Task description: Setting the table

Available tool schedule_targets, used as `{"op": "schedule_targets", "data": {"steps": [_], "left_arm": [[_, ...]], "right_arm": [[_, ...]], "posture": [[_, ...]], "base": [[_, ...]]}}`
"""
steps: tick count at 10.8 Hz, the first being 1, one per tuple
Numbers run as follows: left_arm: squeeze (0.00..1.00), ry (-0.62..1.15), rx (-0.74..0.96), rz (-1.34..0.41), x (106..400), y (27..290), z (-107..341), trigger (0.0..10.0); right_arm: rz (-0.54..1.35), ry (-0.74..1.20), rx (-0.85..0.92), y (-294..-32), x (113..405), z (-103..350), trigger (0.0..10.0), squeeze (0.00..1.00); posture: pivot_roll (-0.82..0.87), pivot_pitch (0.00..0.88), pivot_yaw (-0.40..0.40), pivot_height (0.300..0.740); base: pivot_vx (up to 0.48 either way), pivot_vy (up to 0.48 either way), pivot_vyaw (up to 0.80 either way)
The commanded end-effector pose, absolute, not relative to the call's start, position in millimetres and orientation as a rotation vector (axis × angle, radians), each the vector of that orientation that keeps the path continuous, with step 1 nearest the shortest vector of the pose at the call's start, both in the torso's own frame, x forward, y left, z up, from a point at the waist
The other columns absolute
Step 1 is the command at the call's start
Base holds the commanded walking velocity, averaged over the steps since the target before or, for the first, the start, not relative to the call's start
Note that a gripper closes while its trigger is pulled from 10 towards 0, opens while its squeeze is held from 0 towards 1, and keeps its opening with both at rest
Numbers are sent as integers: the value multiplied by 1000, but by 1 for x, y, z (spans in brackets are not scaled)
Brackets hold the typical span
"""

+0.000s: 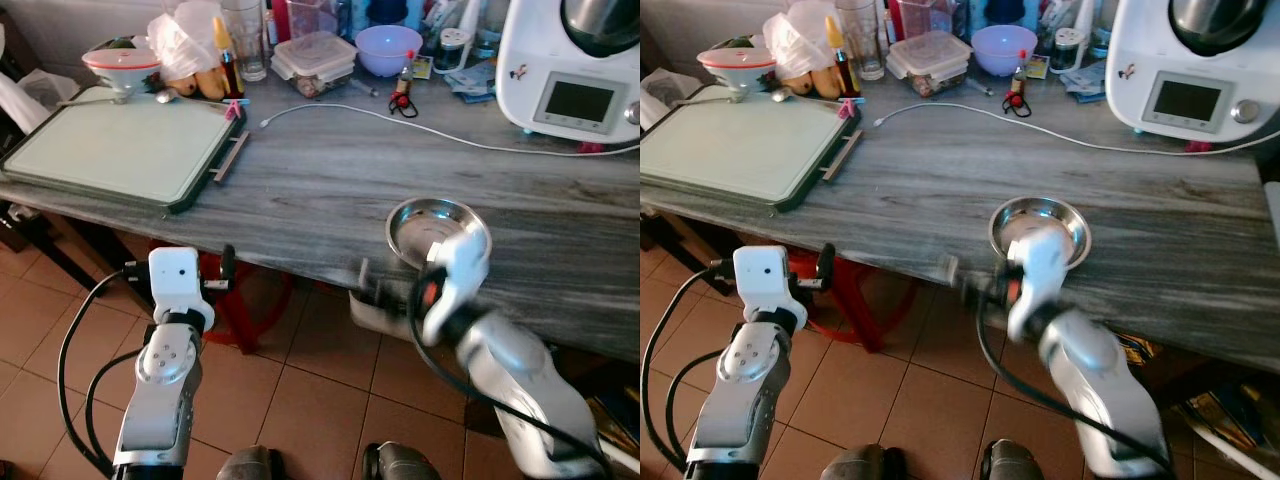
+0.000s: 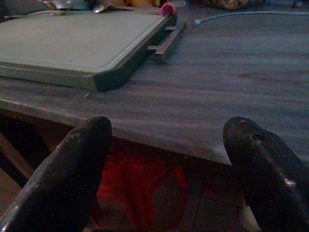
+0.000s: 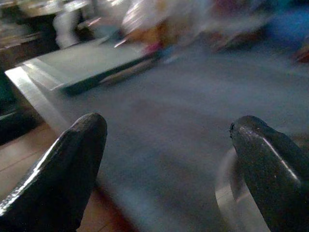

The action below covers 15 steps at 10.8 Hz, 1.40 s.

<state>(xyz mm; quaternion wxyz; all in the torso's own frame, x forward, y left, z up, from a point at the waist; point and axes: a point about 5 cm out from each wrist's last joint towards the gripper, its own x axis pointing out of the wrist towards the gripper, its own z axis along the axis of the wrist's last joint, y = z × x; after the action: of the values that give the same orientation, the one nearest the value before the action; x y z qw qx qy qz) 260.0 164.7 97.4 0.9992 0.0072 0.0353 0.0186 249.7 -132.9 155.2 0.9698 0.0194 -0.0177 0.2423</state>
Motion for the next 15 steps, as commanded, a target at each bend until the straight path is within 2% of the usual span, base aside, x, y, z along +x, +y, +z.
{"op": "schedule_targets", "data": {"steps": [1, 4, 8, 11, 15], "left_arm": [[0, 78, 12, 49, 258, 167, 96, 10000], [0, 67, 8, 53, 263, 169, 100, 10000], [0, 77, -1, 43, 259, 164, 97, 10000], [0, 32, 25, 40, 278, 173, 110, 10000], [0, 75, -8, -8, 262, 154, 96, 10000]], "right_arm": [[405, -79, 2, -138, 252, 158, 10000, 0], [225, -93, -1, -149, 262, 154, 10000, 0], [152, -64, 31, -155, 265, 142, 10000, 0], [-19, -12, -30, -170, 273, 132, 10000, 0], [-45, -18, -22, -176, 271, 132, 10000, 0]], "posture": [[-48, 52, 67, 740], [-48, 37, 65, 740], [-47, 31, 63, 740], [-55, 26, 66, 740], [-51, 44, 56, 740]], "base": [[-262, 0, 0], [-294, 0, 0], [-307, 0, 0], [-342, 0, 0], [-321, 0, 0]]}}
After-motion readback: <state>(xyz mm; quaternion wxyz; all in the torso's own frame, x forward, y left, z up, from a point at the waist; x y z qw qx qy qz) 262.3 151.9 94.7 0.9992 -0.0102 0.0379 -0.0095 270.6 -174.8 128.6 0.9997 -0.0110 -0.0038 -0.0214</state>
